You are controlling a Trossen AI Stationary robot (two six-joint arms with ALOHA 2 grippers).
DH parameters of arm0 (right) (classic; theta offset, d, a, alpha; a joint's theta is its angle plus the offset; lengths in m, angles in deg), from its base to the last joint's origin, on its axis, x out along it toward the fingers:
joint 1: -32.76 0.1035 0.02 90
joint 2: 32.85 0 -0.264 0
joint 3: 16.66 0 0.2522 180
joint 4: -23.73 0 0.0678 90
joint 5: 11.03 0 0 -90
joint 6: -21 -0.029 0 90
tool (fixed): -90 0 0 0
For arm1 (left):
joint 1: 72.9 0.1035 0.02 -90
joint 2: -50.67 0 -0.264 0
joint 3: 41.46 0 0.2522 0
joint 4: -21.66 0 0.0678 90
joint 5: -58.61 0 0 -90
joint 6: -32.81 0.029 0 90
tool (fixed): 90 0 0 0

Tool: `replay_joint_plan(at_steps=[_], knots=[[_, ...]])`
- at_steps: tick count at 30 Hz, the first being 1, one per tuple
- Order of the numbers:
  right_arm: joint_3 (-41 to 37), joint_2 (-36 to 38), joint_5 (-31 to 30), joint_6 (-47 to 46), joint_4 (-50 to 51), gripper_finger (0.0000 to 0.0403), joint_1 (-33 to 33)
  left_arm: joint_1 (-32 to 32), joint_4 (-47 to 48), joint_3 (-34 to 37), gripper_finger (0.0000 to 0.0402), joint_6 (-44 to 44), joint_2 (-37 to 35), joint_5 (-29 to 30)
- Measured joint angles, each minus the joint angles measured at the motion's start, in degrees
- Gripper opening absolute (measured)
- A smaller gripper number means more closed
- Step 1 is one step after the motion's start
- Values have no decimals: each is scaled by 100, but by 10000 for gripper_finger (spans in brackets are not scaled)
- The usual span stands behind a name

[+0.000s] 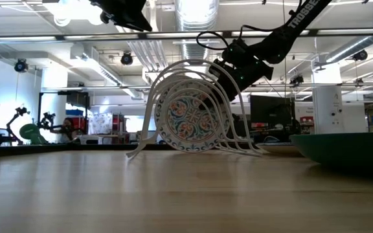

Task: Sort dishes
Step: Put the white patterned plate into the dish rack

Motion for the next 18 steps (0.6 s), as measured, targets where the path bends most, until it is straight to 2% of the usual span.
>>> replay_joint_plan(at_steps=[18], knots=[[0,269,-6,-168,137,138,0,0,16,0,192,-2,0,-2]])
